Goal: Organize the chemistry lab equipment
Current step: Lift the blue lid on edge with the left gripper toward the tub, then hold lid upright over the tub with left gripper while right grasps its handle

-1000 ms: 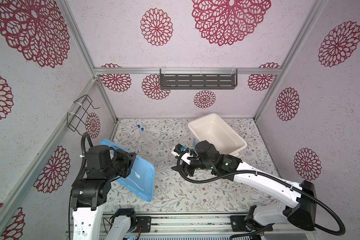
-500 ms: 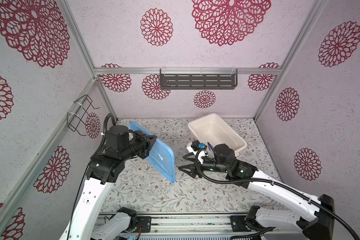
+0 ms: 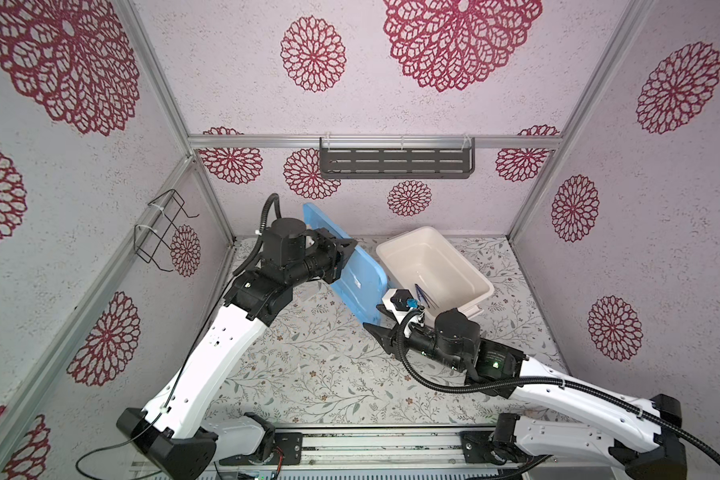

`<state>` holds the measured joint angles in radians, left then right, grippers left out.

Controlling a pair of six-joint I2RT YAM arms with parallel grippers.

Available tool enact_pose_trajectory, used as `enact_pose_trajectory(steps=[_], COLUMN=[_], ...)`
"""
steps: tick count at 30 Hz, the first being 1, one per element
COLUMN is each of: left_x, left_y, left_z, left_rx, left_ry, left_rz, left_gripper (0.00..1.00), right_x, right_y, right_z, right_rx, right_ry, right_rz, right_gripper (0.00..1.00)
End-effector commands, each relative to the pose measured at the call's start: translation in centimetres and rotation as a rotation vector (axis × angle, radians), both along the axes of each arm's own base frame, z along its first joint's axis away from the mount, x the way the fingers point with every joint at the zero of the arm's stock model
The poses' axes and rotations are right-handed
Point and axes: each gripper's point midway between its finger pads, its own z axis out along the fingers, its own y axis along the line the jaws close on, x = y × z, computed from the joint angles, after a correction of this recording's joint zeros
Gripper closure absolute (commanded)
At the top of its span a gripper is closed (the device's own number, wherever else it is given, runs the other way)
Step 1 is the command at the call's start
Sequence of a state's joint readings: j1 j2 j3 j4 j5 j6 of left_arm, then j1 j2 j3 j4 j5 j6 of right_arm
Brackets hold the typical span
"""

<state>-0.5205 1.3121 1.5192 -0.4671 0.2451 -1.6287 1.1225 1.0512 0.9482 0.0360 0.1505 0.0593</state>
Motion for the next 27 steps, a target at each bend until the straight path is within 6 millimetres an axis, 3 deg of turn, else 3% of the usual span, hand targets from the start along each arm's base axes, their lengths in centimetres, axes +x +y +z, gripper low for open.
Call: enact_pose_trajectory(steps=[1, 9, 13, 20, 27], left_x=[0.1, 1.7, 2.6, 4.1, 5.5], left_y=[-2.3, -4.9, -6.7, -11.0, -14.3], left_z=[4.2, 5.1, 7.0, 9.9, 8.5], left_rx=[-0.091, -0.106, -0.095, -0.215, -0.28], left_ry=[-0.102, -0.152, -0.253, -0.366, -0.375], left_rz=[-0.05, -0.106, -0.171, -0.294, -0.35], left_gripper=[1.0, 1.0, 1.0, 1.0, 1.0], right_x=[2.8, 4.8, 5.5, 6.1, 7.2], right_y=[-2.9, -6.8, -8.4, -11.5, -17.7], right_z=[3.5, 4.2, 4.9, 6.9, 7.1], right_rx=[0.091, 0.075, -0.024, -0.253, -0.367], right_ry=[-0.092, -0.207, -0.309, -0.523, -0.53], right_rz=[-0.237, -0.462, -0.554, -0.624, -0.703], right_gripper=[0.6, 0.69, 0.8, 0.84, 0.85])
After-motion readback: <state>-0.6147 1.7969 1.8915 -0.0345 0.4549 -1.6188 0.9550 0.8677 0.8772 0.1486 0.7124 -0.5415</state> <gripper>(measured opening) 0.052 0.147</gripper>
